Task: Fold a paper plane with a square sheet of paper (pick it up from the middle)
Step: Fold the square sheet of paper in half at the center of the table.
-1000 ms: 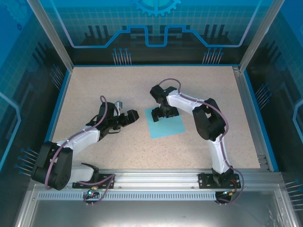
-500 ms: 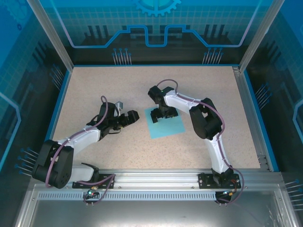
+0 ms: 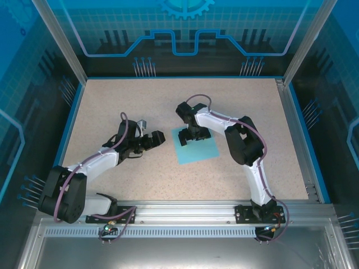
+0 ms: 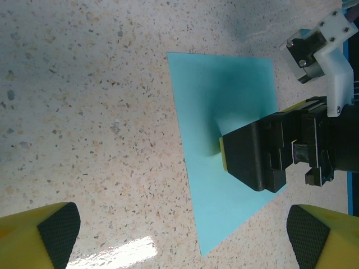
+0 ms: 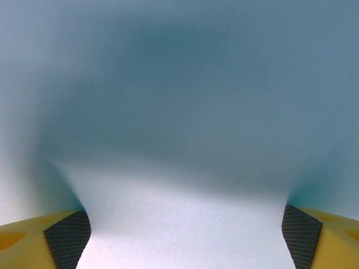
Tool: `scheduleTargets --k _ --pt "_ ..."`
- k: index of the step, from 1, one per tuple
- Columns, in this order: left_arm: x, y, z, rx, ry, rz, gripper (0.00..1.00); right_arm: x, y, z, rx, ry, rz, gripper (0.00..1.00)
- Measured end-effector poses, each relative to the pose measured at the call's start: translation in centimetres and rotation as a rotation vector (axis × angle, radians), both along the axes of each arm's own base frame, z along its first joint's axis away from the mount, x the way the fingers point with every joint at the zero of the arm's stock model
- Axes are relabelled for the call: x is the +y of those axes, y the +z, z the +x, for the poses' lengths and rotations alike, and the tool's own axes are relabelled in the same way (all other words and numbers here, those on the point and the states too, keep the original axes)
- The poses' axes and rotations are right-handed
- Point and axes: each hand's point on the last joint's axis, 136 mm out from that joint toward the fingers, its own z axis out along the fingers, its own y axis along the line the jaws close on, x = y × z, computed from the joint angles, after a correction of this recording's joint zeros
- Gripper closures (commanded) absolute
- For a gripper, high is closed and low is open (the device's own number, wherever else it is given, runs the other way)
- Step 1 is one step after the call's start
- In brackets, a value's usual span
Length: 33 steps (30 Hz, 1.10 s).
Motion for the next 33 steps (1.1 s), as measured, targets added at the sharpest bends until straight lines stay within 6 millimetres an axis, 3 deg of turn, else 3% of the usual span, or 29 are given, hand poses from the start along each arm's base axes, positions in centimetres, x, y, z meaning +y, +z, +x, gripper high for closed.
scheduleTargets --k 7,33 --pt "0.0 0.9 -0.2 -0.02 -0.045 0.041 0.01 0.0 0.0 0.0 -0.003 0.0 0.002 0.06" --pt "-0.2 -0.1 -0.6 0.009 -0.084 0.06 0.01 0.2 0.1 0.0 0.001 -0.01 0.01 0.16"
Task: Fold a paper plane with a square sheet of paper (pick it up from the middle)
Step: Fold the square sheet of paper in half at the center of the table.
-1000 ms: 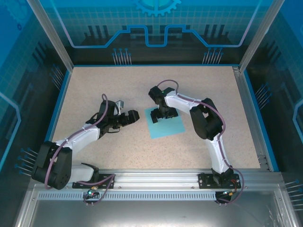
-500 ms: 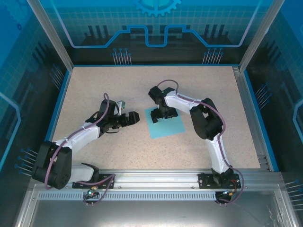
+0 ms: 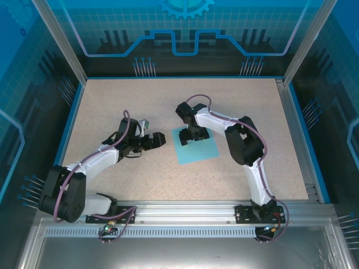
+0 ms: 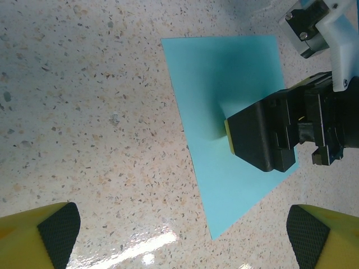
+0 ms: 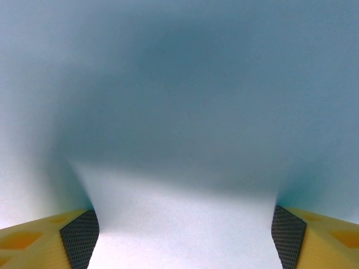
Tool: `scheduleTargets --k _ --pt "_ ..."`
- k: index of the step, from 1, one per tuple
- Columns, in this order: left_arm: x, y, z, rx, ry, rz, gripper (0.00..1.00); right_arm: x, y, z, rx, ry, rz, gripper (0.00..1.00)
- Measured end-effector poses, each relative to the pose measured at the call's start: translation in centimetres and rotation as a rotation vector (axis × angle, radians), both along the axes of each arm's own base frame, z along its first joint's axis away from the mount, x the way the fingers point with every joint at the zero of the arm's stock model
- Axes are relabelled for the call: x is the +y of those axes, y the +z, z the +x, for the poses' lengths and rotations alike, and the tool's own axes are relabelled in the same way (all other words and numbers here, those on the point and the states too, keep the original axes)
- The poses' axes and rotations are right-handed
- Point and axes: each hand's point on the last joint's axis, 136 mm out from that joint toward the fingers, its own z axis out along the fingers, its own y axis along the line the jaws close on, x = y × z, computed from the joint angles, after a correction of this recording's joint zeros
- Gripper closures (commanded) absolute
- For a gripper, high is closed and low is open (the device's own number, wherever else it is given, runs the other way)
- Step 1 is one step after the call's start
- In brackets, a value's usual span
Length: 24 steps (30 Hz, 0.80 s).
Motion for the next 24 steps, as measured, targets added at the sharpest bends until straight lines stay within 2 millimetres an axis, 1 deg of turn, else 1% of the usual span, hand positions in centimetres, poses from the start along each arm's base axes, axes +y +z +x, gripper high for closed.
scheduleTargets --k 1,3,4,6,14,24 --pt "0.0 -0.07 -0.01 0.002 0.0 0.001 0.01 0.0 0.0 0.0 0.0 0.0 0.0 0.16" --pt "0.0 -0.15 -0.02 0.005 0.0 0.001 0.01 0.03 0.0 -0.02 0.001 -0.001 0.002 0.22" --pt "0.0 -0.16 -0.01 0.005 0.0 0.001 0.01 0.07 0.03 -0.03 0.002 -0.002 0.005 0.23" --pt "-0.02 -0.09 0.06 0.004 0.0 0.0 0.01 0.14 0.06 -0.07 0.003 0.0 0.007 0.21" --pt "-0.19 0.28 0.28 -0.004 -0.004 -0.007 0.01 0.16 0.1 -0.03 0.001 0.0 0.007 0.17" --pt "-0.26 -0.25 0.47 0.013 0.005 -0.013 0.01 -0.03 0.46 0.06 0.004 -0.001 -0.008 0.12"
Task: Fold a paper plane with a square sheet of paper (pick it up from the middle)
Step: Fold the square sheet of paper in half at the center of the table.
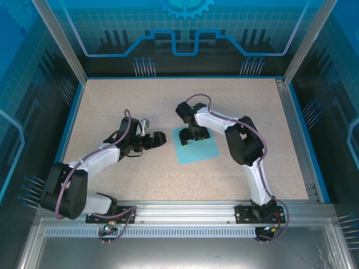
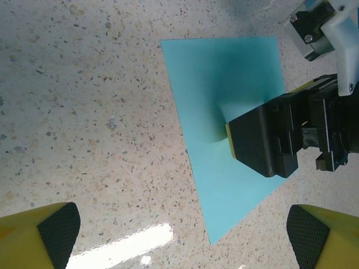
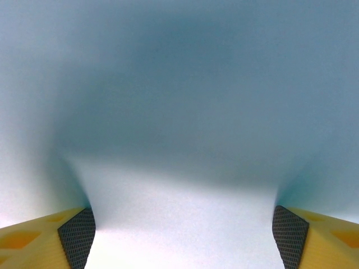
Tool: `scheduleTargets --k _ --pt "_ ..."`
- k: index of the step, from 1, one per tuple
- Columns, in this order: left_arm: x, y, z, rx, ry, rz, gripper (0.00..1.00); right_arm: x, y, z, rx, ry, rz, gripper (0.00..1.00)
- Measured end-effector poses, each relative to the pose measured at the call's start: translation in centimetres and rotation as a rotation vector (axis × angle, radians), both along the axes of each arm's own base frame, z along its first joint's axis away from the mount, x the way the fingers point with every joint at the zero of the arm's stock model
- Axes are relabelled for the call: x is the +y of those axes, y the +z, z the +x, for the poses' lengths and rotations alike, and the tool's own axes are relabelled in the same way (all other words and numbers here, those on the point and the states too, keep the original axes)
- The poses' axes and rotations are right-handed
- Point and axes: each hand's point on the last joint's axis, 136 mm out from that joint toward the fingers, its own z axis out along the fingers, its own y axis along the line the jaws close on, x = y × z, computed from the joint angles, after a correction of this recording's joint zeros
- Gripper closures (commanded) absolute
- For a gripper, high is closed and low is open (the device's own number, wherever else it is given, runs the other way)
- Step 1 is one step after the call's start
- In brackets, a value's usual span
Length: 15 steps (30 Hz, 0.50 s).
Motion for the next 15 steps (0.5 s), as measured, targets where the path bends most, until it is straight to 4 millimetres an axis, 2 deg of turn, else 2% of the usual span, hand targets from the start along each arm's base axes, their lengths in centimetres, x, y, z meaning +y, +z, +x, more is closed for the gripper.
scheduleTargets --k 8,15 --pt "-0.09 -0.03 0.33 0.003 0.016 -0.014 0.01 0.05 -0.15 0.03 0.014 0.003 -0.009 0.05" --pt "-0.11 -0.02 0.39 0.006 0.022 -0.02 0.01 0.31 -0.41 -0.03 0.021 0.006 -0.002 0.04"
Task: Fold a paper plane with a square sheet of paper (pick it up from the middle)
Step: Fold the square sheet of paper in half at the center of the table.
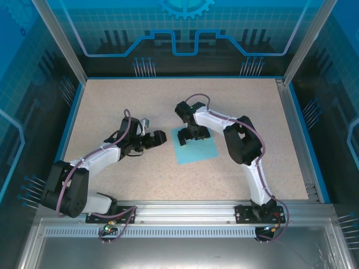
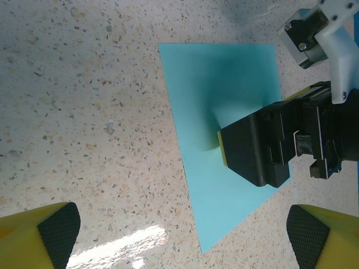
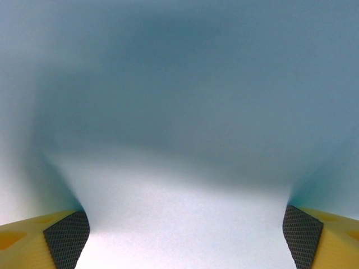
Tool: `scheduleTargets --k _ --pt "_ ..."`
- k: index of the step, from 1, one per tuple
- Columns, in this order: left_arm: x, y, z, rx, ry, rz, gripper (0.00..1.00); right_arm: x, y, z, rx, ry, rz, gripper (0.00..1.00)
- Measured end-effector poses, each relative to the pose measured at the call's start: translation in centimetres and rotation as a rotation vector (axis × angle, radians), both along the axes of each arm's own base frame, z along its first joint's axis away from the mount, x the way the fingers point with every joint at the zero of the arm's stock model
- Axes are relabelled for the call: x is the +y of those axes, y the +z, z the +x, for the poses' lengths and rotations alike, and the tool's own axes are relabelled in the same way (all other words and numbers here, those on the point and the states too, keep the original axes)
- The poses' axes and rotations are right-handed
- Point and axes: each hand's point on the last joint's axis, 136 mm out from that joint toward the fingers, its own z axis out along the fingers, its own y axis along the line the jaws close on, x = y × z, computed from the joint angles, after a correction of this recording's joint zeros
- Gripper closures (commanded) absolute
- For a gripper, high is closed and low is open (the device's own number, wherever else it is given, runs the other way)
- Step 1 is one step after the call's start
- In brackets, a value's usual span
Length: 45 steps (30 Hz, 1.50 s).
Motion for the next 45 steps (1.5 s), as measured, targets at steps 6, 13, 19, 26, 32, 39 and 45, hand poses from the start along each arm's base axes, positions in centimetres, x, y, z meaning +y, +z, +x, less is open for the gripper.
scheduleTargets --k 6,13,19,26,32,39,45 --pt "0.0 -0.08 -0.01 0.002 0.0 0.001 0.01 -0.07 -0.1 -0.1 -0.013 -0.004 0.011 0.05" --pt "-0.09 -0.16 -0.09 0.008 -0.005 -0.003 0.01 -0.08 0.32 -0.04 -0.025 -0.001 0.02 0.02" --pt "-0.13 -0.22 -0.12 0.01 -0.007 -0.005 0.01 0.18 0.28 -0.23 -0.015 0.0 0.035 0.01" --pt "-0.13 -0.22 -0.11 0.01 -0.007 -0.005 0.01 0.12 -0.1 -0.3 -0.015 -0.001 0.034 0.02" --pt "-0.13 -0.4 -0.13 0.017 -0.006 -0.005 0.01 0.23 -0.11 -0.33 -0.02 -0.004 0.036 0.09" --pt "-0.15 -0.45 -0.15 0.02 -0.005 -0.006 0.01 0.45 0.03 -0.32 -0.028 -0.012 0.042 0.16" --pt "-0.23 -0.48 -0.21 0.023 -0.009 -0.01 0.01 0.47 0.18 -0.29 -0.03 -0.009 0.045 0.33"
